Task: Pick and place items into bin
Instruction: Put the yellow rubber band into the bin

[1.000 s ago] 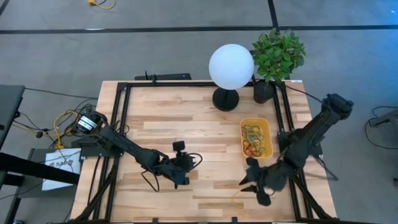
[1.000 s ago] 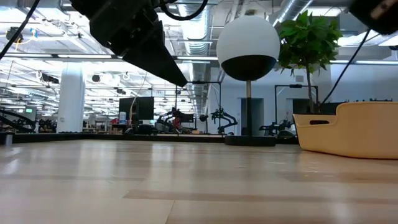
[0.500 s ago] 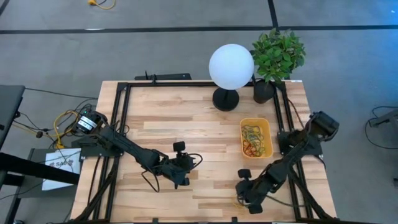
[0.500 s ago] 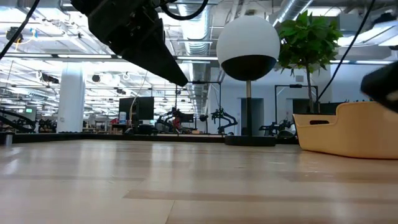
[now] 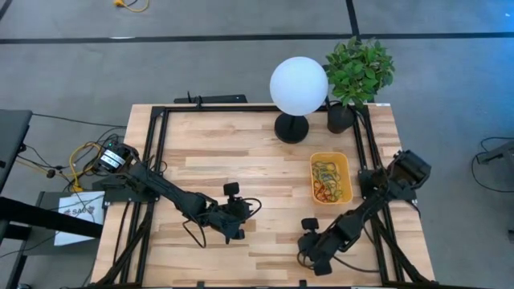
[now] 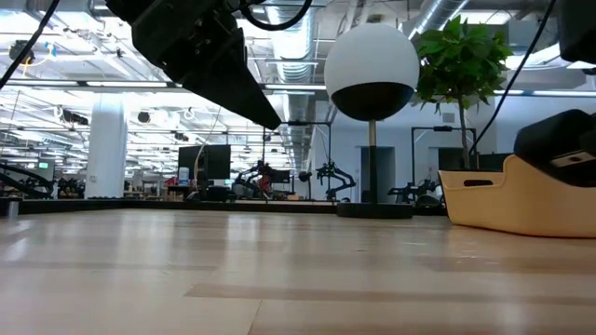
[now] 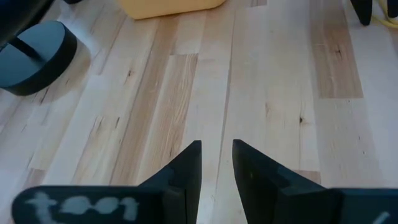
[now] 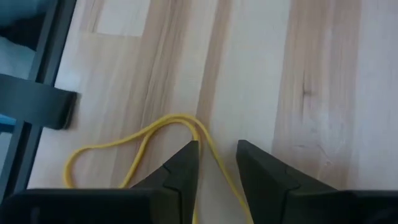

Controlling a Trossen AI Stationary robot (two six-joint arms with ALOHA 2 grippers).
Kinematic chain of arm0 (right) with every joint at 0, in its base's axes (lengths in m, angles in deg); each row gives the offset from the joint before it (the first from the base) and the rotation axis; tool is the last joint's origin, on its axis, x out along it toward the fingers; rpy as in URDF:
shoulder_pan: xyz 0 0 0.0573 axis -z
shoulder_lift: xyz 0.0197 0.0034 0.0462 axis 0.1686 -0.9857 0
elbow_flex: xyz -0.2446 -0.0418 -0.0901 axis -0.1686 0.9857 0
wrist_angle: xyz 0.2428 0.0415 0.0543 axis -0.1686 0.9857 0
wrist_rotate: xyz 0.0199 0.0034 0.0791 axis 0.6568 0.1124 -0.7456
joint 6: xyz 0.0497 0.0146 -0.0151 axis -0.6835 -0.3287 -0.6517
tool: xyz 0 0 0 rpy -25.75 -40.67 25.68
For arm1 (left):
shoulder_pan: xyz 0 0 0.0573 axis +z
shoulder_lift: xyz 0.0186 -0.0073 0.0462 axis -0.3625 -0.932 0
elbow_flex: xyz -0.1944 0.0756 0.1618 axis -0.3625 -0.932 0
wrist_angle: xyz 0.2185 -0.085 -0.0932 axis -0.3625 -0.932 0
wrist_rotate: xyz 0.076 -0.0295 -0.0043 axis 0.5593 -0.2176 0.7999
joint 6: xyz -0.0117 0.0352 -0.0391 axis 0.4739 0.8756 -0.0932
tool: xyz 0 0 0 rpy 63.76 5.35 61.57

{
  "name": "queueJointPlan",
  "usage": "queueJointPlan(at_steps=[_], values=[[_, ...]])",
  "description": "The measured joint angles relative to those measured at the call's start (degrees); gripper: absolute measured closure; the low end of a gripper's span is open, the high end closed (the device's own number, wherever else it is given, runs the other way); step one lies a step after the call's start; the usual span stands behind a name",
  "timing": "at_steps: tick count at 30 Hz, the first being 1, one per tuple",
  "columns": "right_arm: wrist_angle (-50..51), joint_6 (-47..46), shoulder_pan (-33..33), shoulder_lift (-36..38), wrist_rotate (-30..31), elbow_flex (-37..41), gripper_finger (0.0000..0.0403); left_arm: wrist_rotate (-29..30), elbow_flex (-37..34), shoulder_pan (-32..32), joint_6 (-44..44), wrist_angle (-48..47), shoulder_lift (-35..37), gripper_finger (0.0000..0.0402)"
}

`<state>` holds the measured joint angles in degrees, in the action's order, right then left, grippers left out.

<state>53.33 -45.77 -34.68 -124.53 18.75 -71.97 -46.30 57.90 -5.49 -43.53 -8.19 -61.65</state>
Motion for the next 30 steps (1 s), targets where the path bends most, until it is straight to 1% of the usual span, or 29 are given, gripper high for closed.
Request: queueJointPlan(at_steps=[3, 5, 8, 10, 11, 14, 18, 21, 24, 25, 27, 30], values=[[0.0, -1.1, -1.2, -0.6, 1.6, -0.1, 0.0302, 0.0, 0.0, 0.0, 0.0, 0.0, 0.0, 0.0319], [-1.2, -0.7, -2.0, -1.5, 3.2, -0.1, 0.0316, 0.0, 0.0, 0.0, 0.0, -0.1, 0.0, 0.0319], [-2.8, -0.5, -3.1, -1.9, 6.1, 0.1, 0.0353, 0.0, 0.0, 0.0, 0.0, -0.2, 0.0, 0.0319], [-4.3, -0.4, -3.3, -1.8, 6.8, 0.3, 0.0385, 0.0, 0.0, 0.0, 0.0, -0.2, 0.0, 0.0319], [-5.3, -0.1, -3.3, -1.5, 7.0, 0.4, 0.0394, 0.0, 0.0, 0.0, 0.0, -0.2, 0.0, 0.0319], [-9.7, 2.1, -3.1, -0.3, 7.1, 0.7, 0.0392, -0.1, 0.0, 0.0, 0.0, -0.2, 0.0, 0.0319], [-9.2, 6.0, -1.9, 5.5, 9.5, -0.6, 0.04, -0.1, 0.0, 0.0, 0.0, -0.5, 0.0, 0.0319], [-2.8, 6.6, -0.7, 10.4, 11.5, -1.7, 0.0401, -0.3, 0.0, 0.1, -0.1, -0.9, 0.0, 0.0319], [7.9, 6.6, -0.1, 16.7, 14.3, -4.2, 0.0401, -0.3, 0.0, 0.1, -0.3, -1.5, 0.0, 0.0319], [11.8, 5.7, -0.1, 18.8, 16.0, -5.3, 0.0402, -0.3, 0.0, 0.1, -0.5, -1.8, 0.0, 0.0319], [22.8, 1.7, 0.1, 22.7, 20.8, -6.5, 0.0402, -0.3, 0.0, 0.1, -0.7, -2.1, 0.0, 0.0319], [37.7, -7.4, 0.6, 27.9, 29.2, -7.3, 0.0402, -0.3, 0.0, 0.1, -0.8, -2.2, 0.0, 0.0319]])
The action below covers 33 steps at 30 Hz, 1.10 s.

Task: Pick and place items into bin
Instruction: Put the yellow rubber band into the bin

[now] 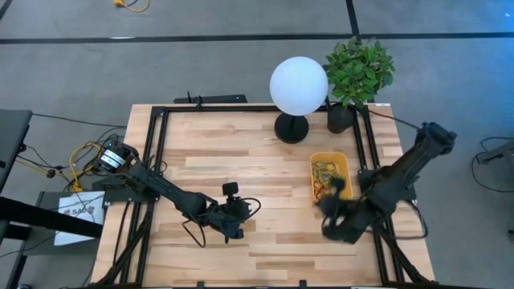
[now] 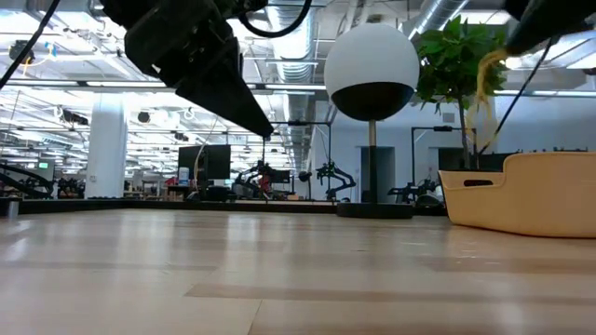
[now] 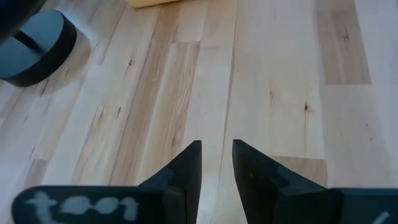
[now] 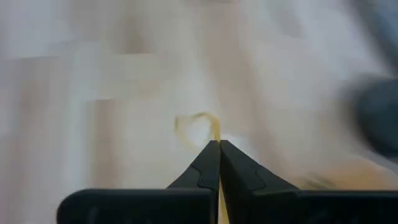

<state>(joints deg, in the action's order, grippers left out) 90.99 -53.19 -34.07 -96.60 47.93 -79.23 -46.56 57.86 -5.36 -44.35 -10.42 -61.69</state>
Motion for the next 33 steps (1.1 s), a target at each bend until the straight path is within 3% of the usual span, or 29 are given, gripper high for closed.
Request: queueJointPlan(at_steps=[4, 7, 10, 15, 21, 27, 33], values=[[18.5, -16.9, 1.5, 5.5, 6.5, 1.0, 0.0402, 0.0, 0.0, 0.0, -0.2, 0.0, 0.0, 0.0319], [27.6, -28.0, 3.7, 7.9, 5.4, 2.7, 0.0402, 0.0, 0.0, 0.0, -0.3, 0.0, 0.0, 0.0319], [30.1, -33.6, 5.9, 9.4, 4.3, 5.4, 0.0402, -0.1, 0.0, 0.0, -0.3, -0.1, 0.0, 0.0319], [29.1, -34.0, 10.2, 10.3, 2.6, 9.0, 0.0393, -0.2, 0.0, 0.0, -0.2, -0.3, 0.0, 0.0319], [25.4, -30.6, 15.0, 10.2, -6.0, 12.2, 0.034, -0.2, 0.0, 0.0, -0.2, -0.3, 0.0, 0.0319], [22.4, -30.5, 17.5, 10.2, -6.1, 13.7, 0.0287, -0.3, 0.0, 0.0, -0.2, -0.3, 0.0, 0.0319], [20.6, -30.5, 17.7, 10.3, -6.6, 9.8, 0.0263, -0.3, 0.0, 0.0, -0.2, -0.4, 0.0, 0.0319]])
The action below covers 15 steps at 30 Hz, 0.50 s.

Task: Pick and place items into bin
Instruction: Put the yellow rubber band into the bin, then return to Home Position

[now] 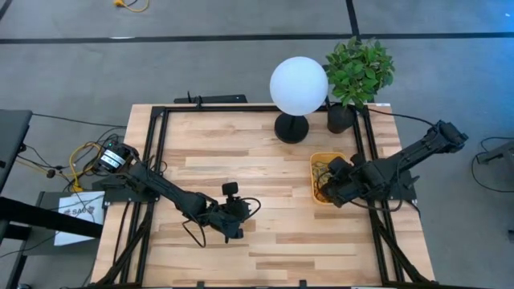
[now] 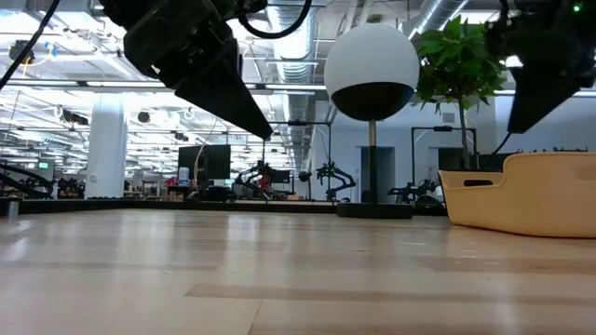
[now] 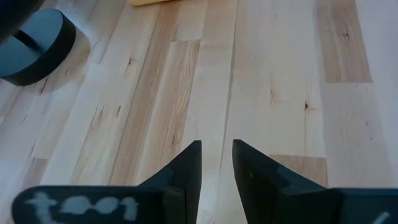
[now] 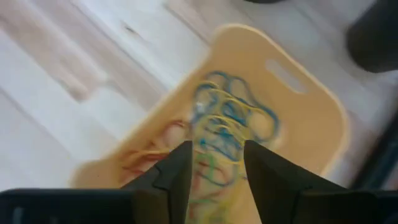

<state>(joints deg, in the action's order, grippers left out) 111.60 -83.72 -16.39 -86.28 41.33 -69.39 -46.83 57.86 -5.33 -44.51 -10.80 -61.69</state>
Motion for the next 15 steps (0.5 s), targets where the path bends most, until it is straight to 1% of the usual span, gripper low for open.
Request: queueJointPlan(at_steps=[4, 8, 10, 13, 15], values=[[-5.0, 0.7, -0.1, 0.0, -0.1, -0.5, 0.0257, 0.0, 0.0, 0.0, -0.7, -0.3, 0.0, 0.0319], [-9.8, 7.2, 0.5, -0.1, 2.3, -0.5, 0.0255, 0.3, 0.0, 0.3, 1.5, 0.1, 0.0, 0.0319], [-11.4, 11.1, 0.9, -0.1, 2.6, -0.5, 0.0255, 0.5, 0.0, 0.6, -0.8, 0.0, 0.3, 0.0319], [-12.8, 13.5, 1.2, 1.1, 2.4, -0.6, 0.0256, -1.3, 0.0, 1.4, -5.4, -0.7, 3.4, 0.0319], [-11.4, 13.5, 1.1, 2.4, 1.2, -1.5, 0.0258, -3.5, 0.0, 1.7, -6.1, -3.6, 7.2, 0.0319]])
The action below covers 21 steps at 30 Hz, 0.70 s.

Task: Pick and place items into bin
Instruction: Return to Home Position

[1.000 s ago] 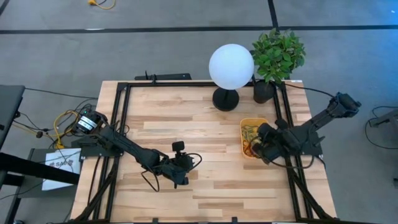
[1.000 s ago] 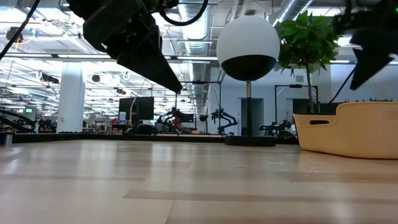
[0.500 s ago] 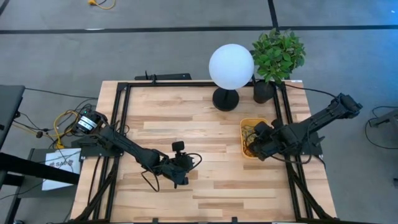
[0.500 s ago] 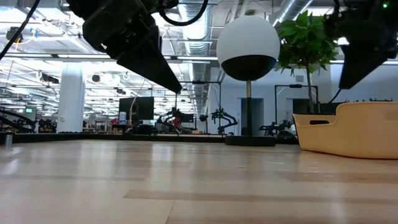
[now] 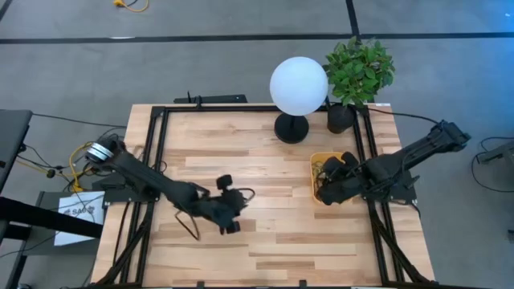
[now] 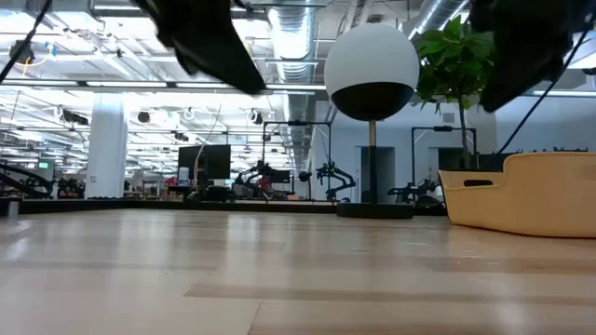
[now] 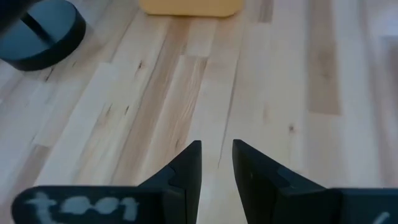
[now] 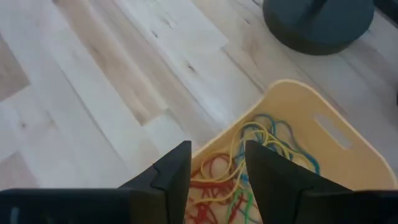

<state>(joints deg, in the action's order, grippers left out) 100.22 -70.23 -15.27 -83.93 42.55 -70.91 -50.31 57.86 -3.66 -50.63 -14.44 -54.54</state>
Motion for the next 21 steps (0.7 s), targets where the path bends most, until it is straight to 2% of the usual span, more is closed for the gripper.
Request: queueJointPlan(at_steps=[3, 8, 10, 13, 15, 17, 21], values=[[5.8, -0.1, -1.0, 2.7, -0.5, -3.2, 0.026, -1.3, 0.0, 0.0, -1.1, -5.5, 7.6, 0.0319], [18.6, -1.7, -3.5, 7.6, -0.1, -10.6, 0.0261, -0.3, 0.0, -0.4, -4.3, -15.0, 24.9, 0.0319], [21.9, -1.8, -4.7, 9.9, 2.1, -12.8, 0.026, 0.8, 0.0, -1.1, -4.8, -17.0, 31.4, 0.0319], [23.4, 1.2, -7.1, 13.8, 8.5, -13.2, 0.0259, 2.5, -1.6, -2.8, -4.3, -17.6, 40.3, 0.0319], [23.4, 2.4, -8.8, 17.7, 11.7, -12.1, 0.0261, 2.5, -3.5, -4.0, -3.8, -16.3, 45.3, 0.0319], [21.6, 2.0, -10.9, 22.6, 12.2, -10.2, 0.0263, 1.7, -7.2, -5.4, -2.2, -13.8, 49.4, 0.0319], [11.5, 3.7, -15.4, 33.5, 12.9, -2.0, 0.0266, 1.1, -19.7, -7.4, 1.1, 0.8, 56.3, 0.0319]])
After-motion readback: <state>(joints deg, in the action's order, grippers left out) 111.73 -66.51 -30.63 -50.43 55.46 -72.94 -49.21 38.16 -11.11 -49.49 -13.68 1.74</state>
